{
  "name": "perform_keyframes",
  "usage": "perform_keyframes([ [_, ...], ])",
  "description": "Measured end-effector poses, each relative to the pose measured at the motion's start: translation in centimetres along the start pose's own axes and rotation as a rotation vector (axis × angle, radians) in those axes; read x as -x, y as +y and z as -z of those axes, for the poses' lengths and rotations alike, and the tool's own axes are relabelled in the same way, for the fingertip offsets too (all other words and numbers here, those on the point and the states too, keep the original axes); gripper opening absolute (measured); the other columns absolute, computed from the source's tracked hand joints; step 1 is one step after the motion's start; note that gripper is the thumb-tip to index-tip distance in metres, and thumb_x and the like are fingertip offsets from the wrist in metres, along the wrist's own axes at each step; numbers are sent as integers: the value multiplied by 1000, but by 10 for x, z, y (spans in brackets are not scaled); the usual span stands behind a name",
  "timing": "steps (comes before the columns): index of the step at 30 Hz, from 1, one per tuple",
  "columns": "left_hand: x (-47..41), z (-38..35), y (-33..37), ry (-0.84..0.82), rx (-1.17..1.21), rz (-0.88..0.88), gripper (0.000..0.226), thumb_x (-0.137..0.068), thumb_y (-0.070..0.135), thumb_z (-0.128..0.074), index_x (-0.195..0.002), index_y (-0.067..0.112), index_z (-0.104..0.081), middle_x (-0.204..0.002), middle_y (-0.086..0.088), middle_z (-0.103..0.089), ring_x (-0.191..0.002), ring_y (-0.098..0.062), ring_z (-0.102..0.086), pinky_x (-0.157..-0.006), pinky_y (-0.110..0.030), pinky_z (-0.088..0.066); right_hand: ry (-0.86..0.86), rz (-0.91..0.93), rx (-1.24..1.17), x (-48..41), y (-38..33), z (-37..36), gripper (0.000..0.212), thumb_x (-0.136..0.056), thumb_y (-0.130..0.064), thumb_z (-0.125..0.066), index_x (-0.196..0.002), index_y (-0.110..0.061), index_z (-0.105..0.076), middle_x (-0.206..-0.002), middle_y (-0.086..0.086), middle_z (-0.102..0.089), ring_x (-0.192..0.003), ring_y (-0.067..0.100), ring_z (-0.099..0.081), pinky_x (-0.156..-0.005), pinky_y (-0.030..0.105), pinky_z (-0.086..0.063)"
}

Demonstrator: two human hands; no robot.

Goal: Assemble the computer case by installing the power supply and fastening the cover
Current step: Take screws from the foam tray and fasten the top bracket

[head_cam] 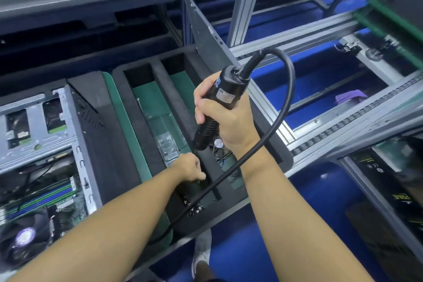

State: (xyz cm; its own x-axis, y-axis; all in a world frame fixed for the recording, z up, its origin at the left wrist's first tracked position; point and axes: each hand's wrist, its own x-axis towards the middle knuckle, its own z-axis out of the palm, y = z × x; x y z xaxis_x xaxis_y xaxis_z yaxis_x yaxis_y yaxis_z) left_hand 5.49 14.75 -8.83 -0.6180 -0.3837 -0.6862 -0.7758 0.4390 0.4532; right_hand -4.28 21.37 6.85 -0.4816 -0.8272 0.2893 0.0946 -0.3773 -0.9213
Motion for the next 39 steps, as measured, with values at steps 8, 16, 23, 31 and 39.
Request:
perform_keyframes([
  [8,69,111,-22,55,1152,-197,10,-89,-5,-64,-86,4,-63,-66,-7,-66,-59,-12,-63,-64,-23,-58,-59,148,-96,-49,-47,-63,20,-76,-5,-62,-80,-24,-67,-69,9,-58,-50,26,-50,-57,37,-43],
  [16,142,146,-105,204,1519,-490,16,-83,8,-67,-94,7,-77,-88,-9,-69,-78,-14,-67,-76,-24,-58,-183,184,-221,-77,-69,-161,16,-74,-7,-60,-80,-21,-65,-76,10,-57,-49,23,-50,-58,34,-42],
  [23,169,149,-143,329,1634,-521,15,-97,-2,-54,-104,-1,-67,-92,-13,-70,-80,-17,-69,-73,-23,-59,-284,190,-188,-77,-56,-222,18,-74,-7,-60,-80,-23,-65,-75,11,-56,-48,23,-51,-57,35,-43],
  [31,186,153,-164,343,1572,-547,19,-98,-4,-51,-106,-5,-68,-85,-11,-67,-75,-16,-65,-71,-22,-59,-299,156,-217,-76,-47,-245,17,-74,-6,-60,-81,-20,-65,-76,10,-57,-48,23,-50,-55,33,-45],
  [39,183,148,-175,396,1342,-548,26,-99,4,-53,-97,11,-78,-85,-6,-68,-77,-15,-64,-80,-27,-55,-325,145,-160,-69,-42,-248,18,-73,-7,-59,-77,-23,-66,-73,10,-57,-48,24,-51,-57,34,-45],
])
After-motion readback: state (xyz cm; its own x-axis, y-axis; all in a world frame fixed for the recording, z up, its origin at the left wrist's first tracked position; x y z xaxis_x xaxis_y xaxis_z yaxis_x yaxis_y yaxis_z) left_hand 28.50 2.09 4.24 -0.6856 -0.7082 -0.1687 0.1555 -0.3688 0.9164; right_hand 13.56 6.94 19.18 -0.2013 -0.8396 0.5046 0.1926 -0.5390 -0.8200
